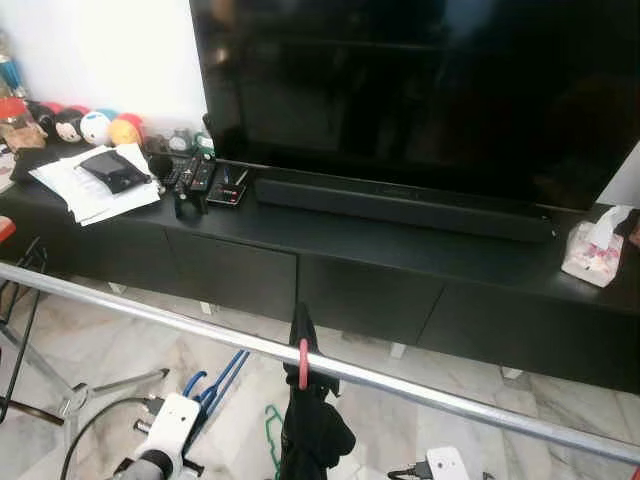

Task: Hang hanger

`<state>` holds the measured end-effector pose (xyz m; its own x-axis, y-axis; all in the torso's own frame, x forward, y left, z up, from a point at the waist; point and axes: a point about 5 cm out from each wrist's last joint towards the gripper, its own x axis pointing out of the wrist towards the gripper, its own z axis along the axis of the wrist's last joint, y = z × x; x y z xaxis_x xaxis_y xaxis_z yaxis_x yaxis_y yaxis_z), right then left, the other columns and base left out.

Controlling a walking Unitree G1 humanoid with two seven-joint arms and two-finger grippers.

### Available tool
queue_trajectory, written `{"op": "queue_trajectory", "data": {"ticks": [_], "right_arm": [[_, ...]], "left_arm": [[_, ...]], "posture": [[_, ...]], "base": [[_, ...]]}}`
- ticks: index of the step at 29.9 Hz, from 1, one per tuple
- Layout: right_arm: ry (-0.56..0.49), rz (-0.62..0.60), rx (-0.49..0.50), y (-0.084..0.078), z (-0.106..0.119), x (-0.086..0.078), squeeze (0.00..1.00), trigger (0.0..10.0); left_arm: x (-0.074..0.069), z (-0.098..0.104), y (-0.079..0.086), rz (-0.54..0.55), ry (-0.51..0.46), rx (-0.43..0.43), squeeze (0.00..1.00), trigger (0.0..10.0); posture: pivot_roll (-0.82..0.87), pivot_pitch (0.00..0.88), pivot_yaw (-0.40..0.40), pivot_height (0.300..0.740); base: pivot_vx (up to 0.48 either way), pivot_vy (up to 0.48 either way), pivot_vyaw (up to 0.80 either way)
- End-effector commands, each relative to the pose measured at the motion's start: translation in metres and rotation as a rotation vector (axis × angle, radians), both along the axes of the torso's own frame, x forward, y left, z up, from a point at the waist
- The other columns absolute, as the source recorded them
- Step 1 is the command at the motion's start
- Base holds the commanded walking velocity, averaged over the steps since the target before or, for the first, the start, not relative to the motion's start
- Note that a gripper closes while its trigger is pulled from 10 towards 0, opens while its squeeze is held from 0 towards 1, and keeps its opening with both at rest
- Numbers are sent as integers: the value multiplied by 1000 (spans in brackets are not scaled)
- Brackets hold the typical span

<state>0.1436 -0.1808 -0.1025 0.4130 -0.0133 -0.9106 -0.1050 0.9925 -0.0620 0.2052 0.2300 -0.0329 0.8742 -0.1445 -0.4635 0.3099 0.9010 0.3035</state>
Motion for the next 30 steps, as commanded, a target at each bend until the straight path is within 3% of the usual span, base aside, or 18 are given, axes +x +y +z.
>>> {"op": "queue_trajectory", "data": {"ticks": [1,6,13,17,24,26,30], "right_arm": [[-2,-1,-5,-1,0,1,0,10000],[-2,-3,-8,-3,0,0,0,10000],[-2,1,-14,-5,1,1,0,10000],[-3,6,-18,-5,1,1,0,10000],[-4,5,-19,-6,1,1,0,10000],[-5,4,-20,-6,1,2,0,10000],[-5,4,-21,-6,1,2,0,10000]], "left_arm": [[0,9,1,-65,-60,9,0,10000],[-6,27,3,-190,-153,33,0,10000],[-15,44,0,-404,-202,120,0,10000],[-14,58,-4,-502,-239,164,0,10000],[-2,77,-9,-527,-306,180,0,10000],[6,88,-9,-502,-351,182,0,10000],[9,92,-8,-468,-368,171,0,10000]], "posture": [[17,0,-50,740],[22,0,-54,740],[32,0,-61,740],[36,0,-63,740],[35,0,-63,740],[36,0,-64,740],[34,0,-63,740]], "base": [[0,0,0],[0,0,0],[0,0,0],[0,0,0],[0,0,0],[0,0,0],[0,0,0]]}}
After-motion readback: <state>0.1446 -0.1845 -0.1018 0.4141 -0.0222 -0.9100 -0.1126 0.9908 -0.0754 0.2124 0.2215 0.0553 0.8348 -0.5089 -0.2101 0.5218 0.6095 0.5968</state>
